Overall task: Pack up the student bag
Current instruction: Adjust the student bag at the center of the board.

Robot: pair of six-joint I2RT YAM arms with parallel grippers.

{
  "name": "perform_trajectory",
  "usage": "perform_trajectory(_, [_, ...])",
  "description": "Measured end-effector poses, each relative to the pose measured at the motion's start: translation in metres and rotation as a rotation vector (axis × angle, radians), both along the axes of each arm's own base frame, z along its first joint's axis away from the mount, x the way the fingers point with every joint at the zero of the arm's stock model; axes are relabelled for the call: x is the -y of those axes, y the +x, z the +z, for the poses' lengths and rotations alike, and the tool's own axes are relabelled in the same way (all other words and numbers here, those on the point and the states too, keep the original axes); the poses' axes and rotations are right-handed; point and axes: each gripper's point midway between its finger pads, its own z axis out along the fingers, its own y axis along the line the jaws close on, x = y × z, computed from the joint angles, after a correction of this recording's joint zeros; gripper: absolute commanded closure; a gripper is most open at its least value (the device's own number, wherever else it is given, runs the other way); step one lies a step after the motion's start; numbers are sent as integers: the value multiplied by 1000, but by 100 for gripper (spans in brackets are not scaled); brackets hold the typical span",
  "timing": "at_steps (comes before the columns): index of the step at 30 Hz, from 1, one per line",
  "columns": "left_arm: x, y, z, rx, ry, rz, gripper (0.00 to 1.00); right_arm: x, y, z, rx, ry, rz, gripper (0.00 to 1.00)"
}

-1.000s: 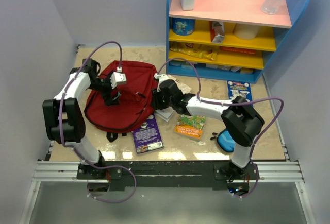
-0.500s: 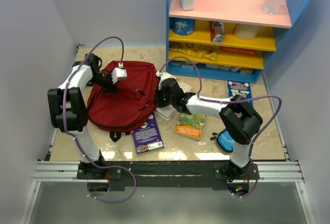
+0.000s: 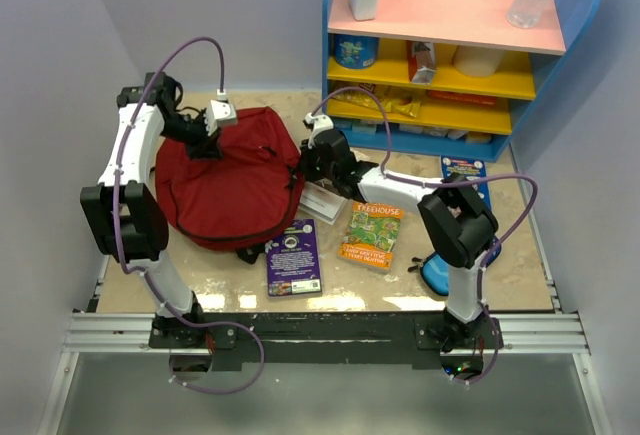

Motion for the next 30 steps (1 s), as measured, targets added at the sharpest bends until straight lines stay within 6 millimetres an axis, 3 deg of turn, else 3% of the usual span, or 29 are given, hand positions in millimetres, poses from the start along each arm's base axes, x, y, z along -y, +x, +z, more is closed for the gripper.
perform_trajectory(2, [0,5,15,21,-6,15,100,-2,4,12,32,24,-5,77])
perform_trajectory(5, [-2,9,28,31,-11,45,100,7,5,22,57,40,-26,68])
perform_trajectory(10, [-3,5,29,-2,-24,78,100,28,-3,34,75,44,-58,66])
perform_trajectory(16, [0,3,29,-15,-45,81,100,32,-6,57,109,75,-59,64])
perform_trajectory(22, [4,-9,10,-60,-70,78,100,30,-6,58,106,77,-51,60])
perform_trajectory(30, [12,-44,-20,-112,-104,130,100,28,-7,57,100,79,-40,57])
